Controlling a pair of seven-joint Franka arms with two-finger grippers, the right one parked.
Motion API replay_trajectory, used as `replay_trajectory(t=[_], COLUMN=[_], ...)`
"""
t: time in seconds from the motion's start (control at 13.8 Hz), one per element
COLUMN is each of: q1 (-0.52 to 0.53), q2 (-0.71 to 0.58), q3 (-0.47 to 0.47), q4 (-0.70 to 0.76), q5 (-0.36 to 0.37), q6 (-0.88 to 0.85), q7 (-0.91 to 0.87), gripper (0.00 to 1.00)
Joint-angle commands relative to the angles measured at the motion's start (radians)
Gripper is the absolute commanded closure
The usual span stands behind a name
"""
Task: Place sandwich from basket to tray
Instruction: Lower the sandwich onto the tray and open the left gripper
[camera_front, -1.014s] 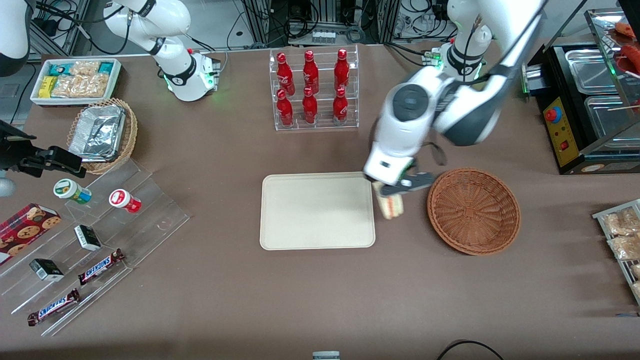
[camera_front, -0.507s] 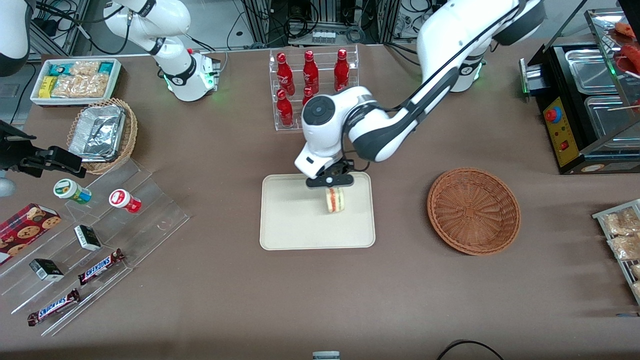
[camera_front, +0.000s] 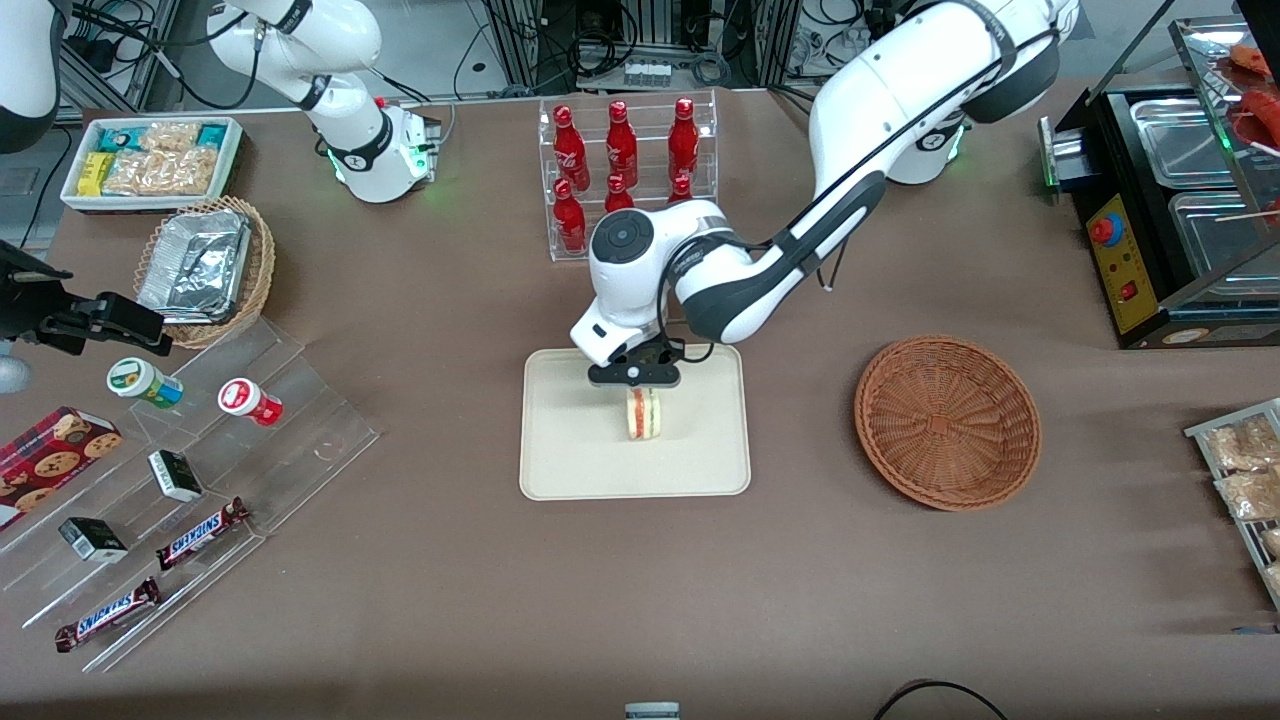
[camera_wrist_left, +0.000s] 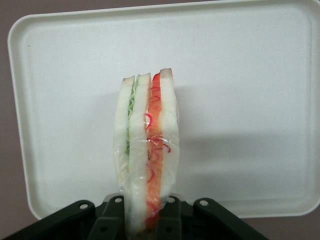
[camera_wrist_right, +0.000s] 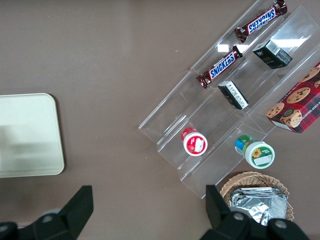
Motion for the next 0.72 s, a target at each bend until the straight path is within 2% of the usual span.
replay_trajectory(t=[0.0, 0.14, 0.36, 0.43, 0.51, 0.58, 0.65], q1=[-0.098, -0.139, -0.14, -0.14, -0.14, -0.14, -0.14], q2=[0.09, 0.106, 0.114, 0.114, 0.114, 0.114, 0.114], q3=[0.081, 0.135, 0.149, 0.149, 0.147, 0.147, 0.149], q4=[0.14, 0.16, 0.158, 0.16, 0.16, 0.158, 0.158], q5=[0.026, 0.026, 0.025, 0.025, 0.025, 0.025, 0.025], q6=[0.003, 0.014, 0.043, 0.043, 0.043, 0.043, 0.043], q7=[-0.007, -0.009, -0.007, -0.007, -0.007, -0.007, -0.006], gripper=[1.0, 1.0, 1.0, 0.97, 0.89, 0.62, 0.25])
